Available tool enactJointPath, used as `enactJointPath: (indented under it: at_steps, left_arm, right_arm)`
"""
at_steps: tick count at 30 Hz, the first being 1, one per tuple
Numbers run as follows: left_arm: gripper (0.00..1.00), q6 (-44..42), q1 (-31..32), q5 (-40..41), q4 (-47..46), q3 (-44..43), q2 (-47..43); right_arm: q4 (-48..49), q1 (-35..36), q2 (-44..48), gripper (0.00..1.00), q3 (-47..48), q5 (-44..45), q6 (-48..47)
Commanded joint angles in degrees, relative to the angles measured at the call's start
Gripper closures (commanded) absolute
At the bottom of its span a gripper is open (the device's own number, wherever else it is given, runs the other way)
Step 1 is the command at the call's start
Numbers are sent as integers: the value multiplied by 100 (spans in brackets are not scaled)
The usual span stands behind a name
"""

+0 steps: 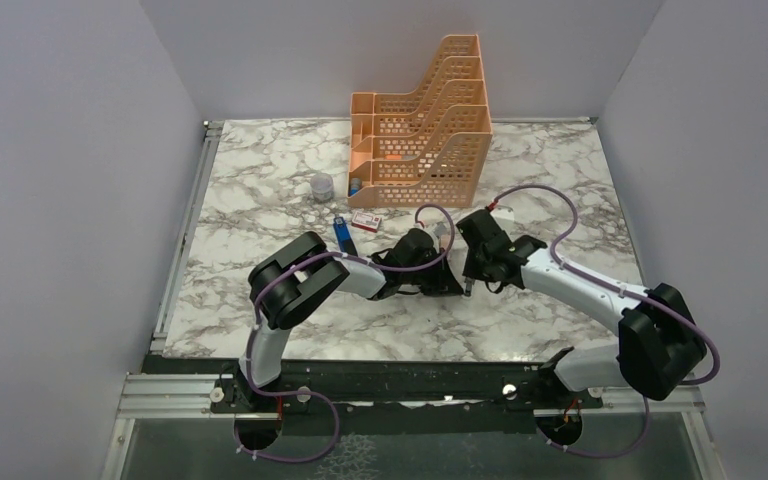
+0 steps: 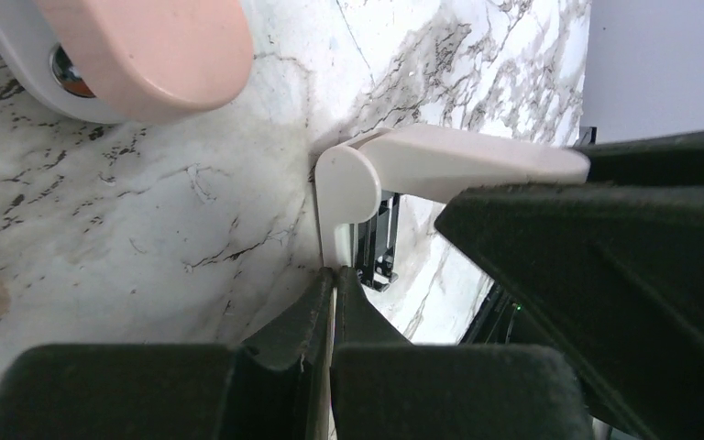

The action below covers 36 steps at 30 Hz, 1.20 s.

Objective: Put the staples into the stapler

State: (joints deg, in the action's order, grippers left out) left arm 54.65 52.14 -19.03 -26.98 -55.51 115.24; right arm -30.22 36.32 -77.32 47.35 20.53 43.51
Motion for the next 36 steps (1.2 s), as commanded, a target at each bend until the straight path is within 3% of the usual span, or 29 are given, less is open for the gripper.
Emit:
enactJointPath:
  at_steps: [1,33,36]
  left_arm:
    - [100,-60,33,236,435,5,386]
    - [98,-166,-81,308,448,186,89]
    - [92,-231,-80,394,464,236,-59]
  right_arm:
    - [-360,301,-19,79,-153,-717,313]
    - [101,482,-1034,79,-538,-409,493]
    - [-105,487,-756,72,-399,-183,533]
